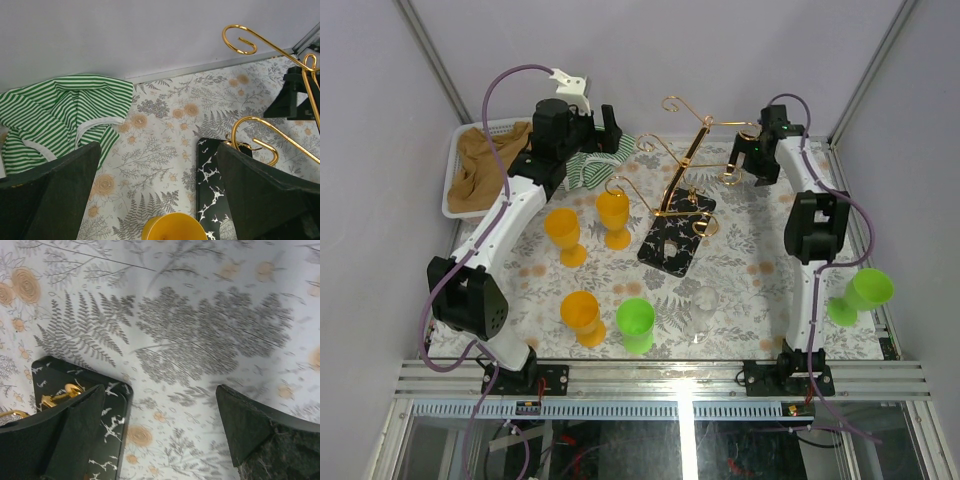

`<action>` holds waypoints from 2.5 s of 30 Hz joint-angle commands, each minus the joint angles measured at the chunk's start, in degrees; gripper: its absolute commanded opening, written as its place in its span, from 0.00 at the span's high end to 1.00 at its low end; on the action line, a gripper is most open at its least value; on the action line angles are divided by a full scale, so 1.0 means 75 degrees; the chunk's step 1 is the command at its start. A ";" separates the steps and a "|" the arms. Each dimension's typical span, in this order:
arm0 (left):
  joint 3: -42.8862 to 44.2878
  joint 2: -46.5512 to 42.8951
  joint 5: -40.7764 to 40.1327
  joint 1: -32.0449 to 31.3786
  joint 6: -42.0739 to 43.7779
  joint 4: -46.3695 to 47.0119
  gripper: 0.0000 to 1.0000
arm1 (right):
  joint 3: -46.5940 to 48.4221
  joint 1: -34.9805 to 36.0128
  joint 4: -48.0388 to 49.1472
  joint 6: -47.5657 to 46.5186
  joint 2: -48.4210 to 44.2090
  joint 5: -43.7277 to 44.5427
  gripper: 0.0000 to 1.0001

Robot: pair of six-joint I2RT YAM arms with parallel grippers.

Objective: Place the wine glass upside down on the wine glass rack
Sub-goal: Move the wine rack to the center of the board, then pick up the wine glass at the center of the board.

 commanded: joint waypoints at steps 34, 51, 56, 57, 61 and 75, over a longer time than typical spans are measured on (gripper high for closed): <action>0.0819 0.0371 0.1179 0.1187 0.0009 -0.3805 0.00 | -0.2718 -0.1289 -0.0216 -0.1475 -0.5602 0.0793 0.00; 0.0208 0.0728 0.0852 0.0395 -0.0018 -0.4112 0.00 | -0.3496 -0.1287 0.0371 -0.1666 -0.6108 0.0882 0.00; 0.0492 0.0943 0.0454 0.0395 -0.0210 -0.4366 0.00 | -0.3560 -0.1288 0.0428 -0.1706 -0.6187 0.0935 0.00; 0.0581 0.0983 0.0538 0.0394 -0.0208 -0.4397 0.00 | -0.3559 -0.1283 0.0435 -0.1715 -0.6192 0.0940 0.00; 0.0783 0.1129 0.0648 0.0405 -0.0347 -0.4389 0.00 | -0.3553 -0.1288 0.0436 -0.1742 -0.6193 0.0994 0.00; 0.0456 0.1089 0.1806 0.0908 -0.0677 -0.4026 0.03 | -0.3570 -0.1288 0.0453 -0.1845 -0.6206 0.1109 0.00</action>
